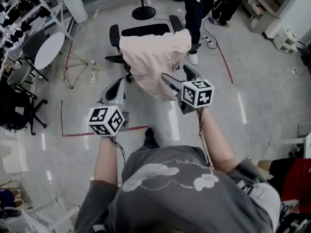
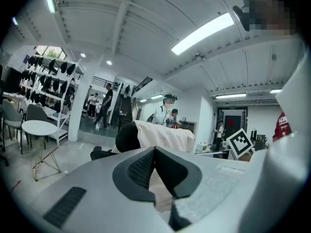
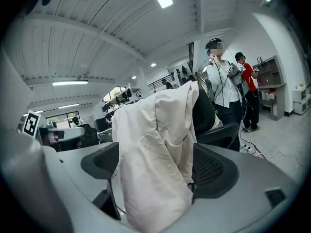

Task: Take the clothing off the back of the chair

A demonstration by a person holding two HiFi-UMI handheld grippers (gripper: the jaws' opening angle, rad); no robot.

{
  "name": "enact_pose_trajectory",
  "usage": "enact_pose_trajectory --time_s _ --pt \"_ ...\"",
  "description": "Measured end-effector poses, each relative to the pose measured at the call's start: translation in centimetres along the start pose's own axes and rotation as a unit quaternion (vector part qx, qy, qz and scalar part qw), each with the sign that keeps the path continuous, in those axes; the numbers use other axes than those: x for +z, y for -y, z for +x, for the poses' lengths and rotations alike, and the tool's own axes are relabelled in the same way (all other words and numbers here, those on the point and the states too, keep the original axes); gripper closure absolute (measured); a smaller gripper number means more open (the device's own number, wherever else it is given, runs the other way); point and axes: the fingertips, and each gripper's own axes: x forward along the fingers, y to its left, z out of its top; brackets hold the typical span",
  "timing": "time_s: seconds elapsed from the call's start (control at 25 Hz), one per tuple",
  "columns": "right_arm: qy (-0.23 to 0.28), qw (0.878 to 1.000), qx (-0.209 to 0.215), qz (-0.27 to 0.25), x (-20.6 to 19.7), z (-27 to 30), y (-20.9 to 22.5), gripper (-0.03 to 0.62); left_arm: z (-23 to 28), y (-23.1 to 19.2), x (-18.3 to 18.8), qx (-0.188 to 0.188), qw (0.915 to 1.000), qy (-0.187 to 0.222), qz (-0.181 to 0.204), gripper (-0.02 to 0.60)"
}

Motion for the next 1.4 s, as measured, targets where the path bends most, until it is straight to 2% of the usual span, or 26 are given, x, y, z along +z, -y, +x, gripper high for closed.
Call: enact_pose_trajectory --time_s 0.2,0.56,0.84,1.04,1.2,1.4 --pt "-0.013 1.0 -0.003 -0.018 0.3 3.4 0.0 0.154 2.6 -3.3 -0.4 -0.002 0.9998 -0.021 -0.003 0.581" --pt "-0.014 0.998 0.039 -0.046 1.5 7.6 -3.4 0.154 6.8 -5.8 -0.1 -0.031 0.9991 -0.027 -0.01 0.581" --pt "0.002 0.999 -0.028 -0.044 2.4 10.2 -2.5 0.154 8.2 -7.2 -0.2 -0.038 0.9987 -0.032 -0.015 0.581" --pt "0.016 0.999 -0.037 -0.033 2.8 10.9 -1.8 0.158 8.8 -8.3 -0.4 -0.035 0.9986 -0.036 -0.017 0.581" --pt "0.006 0.999 -0.03 -0.036 2.7 10.6 -1.4 0.238 9.0 -8.3 -0.6 -0.031 0.9986 -0.038 -0.017 0.581" --pt "-0.014 0.998 -0.025 -0.055 2.8 10.1 -1.1 0.264 8.9 -7.3 -0.2 -0.028 0.9988 -0.038 -0.016 0.581"
